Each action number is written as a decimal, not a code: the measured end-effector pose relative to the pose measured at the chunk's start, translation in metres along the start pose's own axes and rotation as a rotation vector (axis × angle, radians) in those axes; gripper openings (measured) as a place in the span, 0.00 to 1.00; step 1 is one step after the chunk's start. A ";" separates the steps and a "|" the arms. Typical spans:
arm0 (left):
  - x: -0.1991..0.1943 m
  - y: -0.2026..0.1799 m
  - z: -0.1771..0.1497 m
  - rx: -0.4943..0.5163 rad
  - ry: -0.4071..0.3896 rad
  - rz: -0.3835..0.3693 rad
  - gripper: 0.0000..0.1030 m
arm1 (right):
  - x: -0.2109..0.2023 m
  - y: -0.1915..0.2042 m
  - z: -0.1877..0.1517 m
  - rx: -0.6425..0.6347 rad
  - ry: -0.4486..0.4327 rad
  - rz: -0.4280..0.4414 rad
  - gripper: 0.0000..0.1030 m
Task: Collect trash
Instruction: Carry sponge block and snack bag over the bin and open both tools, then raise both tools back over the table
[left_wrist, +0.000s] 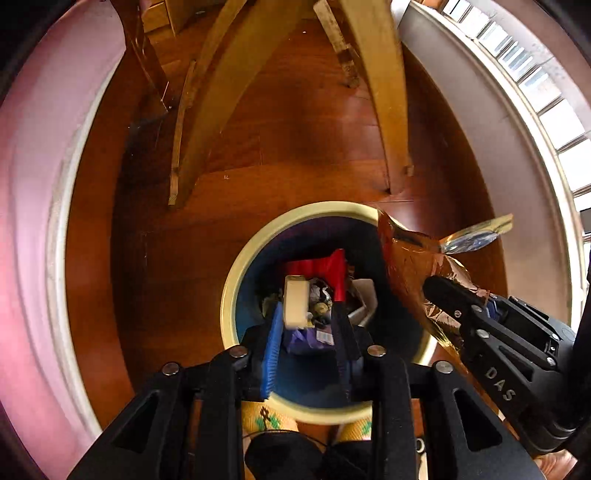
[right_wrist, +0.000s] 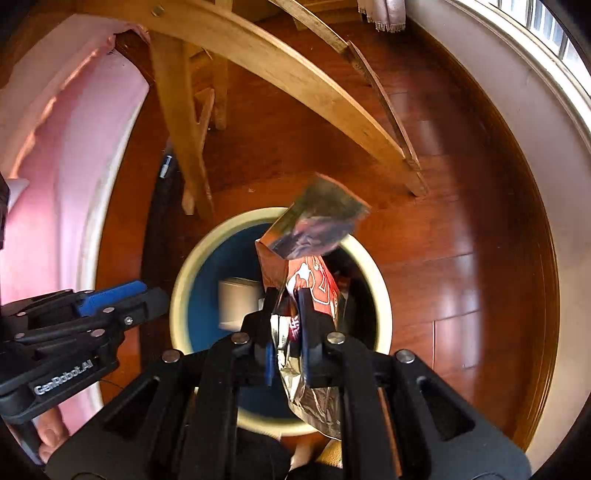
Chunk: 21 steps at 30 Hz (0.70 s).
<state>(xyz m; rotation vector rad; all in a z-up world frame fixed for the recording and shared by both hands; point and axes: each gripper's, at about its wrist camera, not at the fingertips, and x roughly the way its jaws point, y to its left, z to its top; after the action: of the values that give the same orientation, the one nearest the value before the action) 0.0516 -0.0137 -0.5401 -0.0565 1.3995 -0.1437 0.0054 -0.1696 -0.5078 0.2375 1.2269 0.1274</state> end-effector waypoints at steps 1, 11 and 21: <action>0.007 0.000 0.002 -0.003 -0.006 0.003 0.40 | 0.008 -0.001 -0.004 -0.005 0.008 -0.004 0.32; 0.007 0.007 0.006 0.013 -0.045 0.030 0.72 | 0.019 0.006 -0.020 -0.040 0.008 -0.075 0.53; -0.068 0.012 -0.008 -0.006 -0.069 0.025 0.72 | -0.053 0.036 -0.004 -0.057 -0.012 -0.084 0.53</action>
<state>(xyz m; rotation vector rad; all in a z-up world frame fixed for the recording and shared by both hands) 0.0334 0.0080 -0.4770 -0.0480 1.3315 -0.1158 -0.0151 -0.1460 -0.4511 0.1365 1.2174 0.0877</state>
